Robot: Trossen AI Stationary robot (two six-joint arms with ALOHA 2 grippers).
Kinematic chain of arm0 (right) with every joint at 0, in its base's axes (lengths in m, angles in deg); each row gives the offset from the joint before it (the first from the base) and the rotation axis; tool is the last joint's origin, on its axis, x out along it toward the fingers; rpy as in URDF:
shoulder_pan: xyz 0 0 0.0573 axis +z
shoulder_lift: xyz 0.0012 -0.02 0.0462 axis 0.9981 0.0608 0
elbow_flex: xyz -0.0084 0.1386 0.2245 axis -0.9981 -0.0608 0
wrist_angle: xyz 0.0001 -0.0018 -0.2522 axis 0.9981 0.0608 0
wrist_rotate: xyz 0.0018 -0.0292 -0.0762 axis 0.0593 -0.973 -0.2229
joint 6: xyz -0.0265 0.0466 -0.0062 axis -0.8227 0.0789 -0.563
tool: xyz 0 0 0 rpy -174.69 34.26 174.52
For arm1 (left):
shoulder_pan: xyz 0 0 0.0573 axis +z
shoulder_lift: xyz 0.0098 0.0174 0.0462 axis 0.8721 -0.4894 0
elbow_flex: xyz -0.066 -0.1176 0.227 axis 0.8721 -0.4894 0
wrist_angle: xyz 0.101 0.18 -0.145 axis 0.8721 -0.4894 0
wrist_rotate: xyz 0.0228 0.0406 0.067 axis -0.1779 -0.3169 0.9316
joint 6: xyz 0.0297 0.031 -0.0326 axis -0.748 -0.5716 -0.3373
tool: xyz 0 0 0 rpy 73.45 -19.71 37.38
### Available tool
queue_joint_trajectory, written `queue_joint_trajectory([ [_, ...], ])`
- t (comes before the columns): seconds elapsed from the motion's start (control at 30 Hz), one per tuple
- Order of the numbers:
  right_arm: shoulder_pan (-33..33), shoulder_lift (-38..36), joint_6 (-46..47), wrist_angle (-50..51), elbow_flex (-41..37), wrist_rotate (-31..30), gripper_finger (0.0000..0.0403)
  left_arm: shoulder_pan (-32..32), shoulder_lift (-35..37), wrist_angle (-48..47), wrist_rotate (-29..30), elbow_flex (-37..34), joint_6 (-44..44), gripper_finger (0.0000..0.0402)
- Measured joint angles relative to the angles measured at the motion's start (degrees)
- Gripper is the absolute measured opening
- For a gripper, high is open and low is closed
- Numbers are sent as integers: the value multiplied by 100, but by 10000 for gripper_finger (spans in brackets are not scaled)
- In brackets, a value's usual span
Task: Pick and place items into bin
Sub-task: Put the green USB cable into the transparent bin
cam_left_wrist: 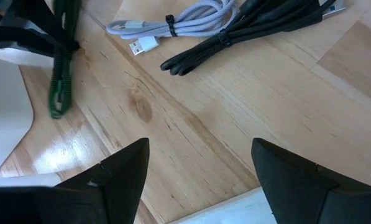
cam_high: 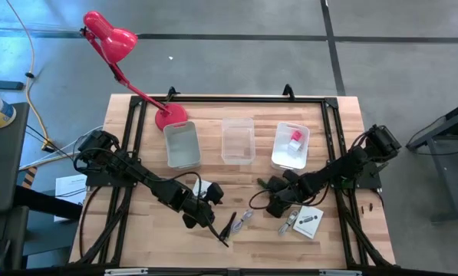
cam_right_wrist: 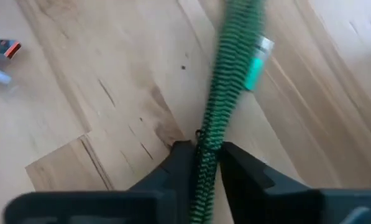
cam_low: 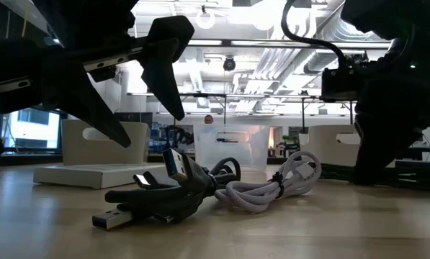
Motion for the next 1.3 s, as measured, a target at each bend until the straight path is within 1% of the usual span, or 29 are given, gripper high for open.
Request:
queue_joint_trajectory([
  [0.17,-2,17,-635,-340,-19,-84,31,0,0,0,1,0,0,271],
  [0.27,0,26,-923,-544,-25,-114,19,0,0,0,0,0,2,271],
  [0.37,-2,32,-1137,-717,-34,-118,20,0,0,-3,0,0,14,271],
  [0.53,-2,14,-1233,-893,-33,-257,35,0,0,-60,3,0,122,271],
  [0.67,-2,-120,-1314,-894,-31,-356,25,-2,0,-268,119,0,237,271],
  [0.83,-2,-500,-1503,-898,-23,-616,13,0,1,-651,144,0,478,271],
  [1.03,-52,-1173,-1944,-983,-23,-1196,33,-49,2,-779,173,0,599,271],
  [1.17,-310,-1631,-2355,-1206,-12,-1385,22,-125,29,-757,378,0,599,271],
  [1.3,-751,-1954,-2813,-1563,-12,-1346,12,-164,101,-742,476,2,599,271],
])
